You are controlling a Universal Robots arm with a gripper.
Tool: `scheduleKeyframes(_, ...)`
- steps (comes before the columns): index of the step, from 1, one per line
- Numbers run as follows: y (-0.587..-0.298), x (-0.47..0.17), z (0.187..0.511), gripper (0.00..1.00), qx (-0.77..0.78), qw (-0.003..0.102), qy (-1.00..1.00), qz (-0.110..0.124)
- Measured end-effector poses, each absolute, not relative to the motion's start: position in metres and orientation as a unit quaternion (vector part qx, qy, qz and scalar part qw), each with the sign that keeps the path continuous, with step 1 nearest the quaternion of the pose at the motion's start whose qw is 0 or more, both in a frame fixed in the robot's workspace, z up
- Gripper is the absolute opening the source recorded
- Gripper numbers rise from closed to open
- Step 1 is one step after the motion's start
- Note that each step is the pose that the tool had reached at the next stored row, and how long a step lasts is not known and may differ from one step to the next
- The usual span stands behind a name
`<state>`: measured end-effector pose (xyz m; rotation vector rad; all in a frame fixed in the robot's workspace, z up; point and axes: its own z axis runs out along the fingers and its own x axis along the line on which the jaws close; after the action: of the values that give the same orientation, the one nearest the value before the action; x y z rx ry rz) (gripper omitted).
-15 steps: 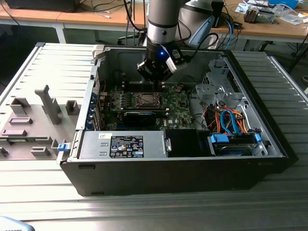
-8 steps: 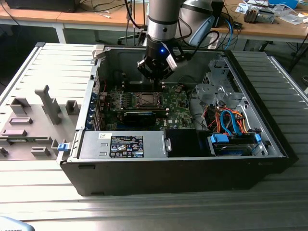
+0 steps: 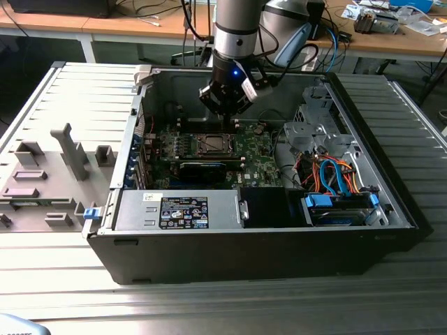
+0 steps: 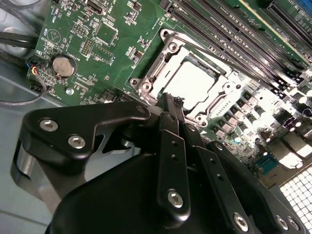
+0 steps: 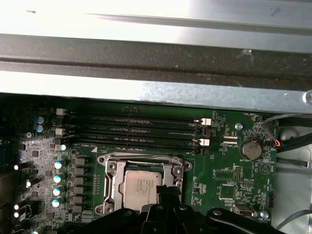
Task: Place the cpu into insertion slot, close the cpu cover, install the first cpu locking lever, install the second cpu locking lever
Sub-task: 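Install the second cpu locking lever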
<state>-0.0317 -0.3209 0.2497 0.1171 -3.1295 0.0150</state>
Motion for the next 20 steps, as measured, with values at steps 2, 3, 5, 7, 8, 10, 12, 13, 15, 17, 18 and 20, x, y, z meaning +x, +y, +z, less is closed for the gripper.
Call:
scheduleKeyframes(2,-0.321,-0.032,0.25,0.11,0.037,0.005,-0.999,0.005)
scheduleKeyframes(3,-0.321,-0.032,0.25,0.11,0.037,0.005,-0.999,0.005)
scheduleKeyframes(5,-0.322,-0.032,0.25,0.11,0.037,0.005,-0.999,0.005)
scheduleKeyframes(7,-0.324,-0.032,0.25,0.11,0.037,0.005,-0.999,0.005)
scheduleKeyframes(8,-0.326,-0.032,0.25,0.11,0.037,0.005,-0.999,0.005)
scheduleKeyframes(10,-0.328,-0.032,0.25,0.11,0.037,0.005,-0.999,0.005)
scheduleKeyframes(12,-0.332,-0.032,0.25,0.11,0.037,0.005,-0.999,0.005)
scheduleKeyframes(13,-0.335,-0.032,0.25,0.11,0.037,0.005,-0.999,0.005)
scheduleKeyframes(15,-0.339,-0.032,0.25,0.11,0.037,0.005,-0.999,0.004)
scheduleKeyframes(17,-0.343,-0.032,0.25,0.11,0.037,0.005,-0.999,0.004)
scheduleKeyframes(18,-0.344,-0.032,0.25,0.11,0.037,0.005,-0.999,0.003)
scheduleKeyframes(20,-0.346,-0.032,0.25,0.11,0.037,0.005,-0.999,0.0)
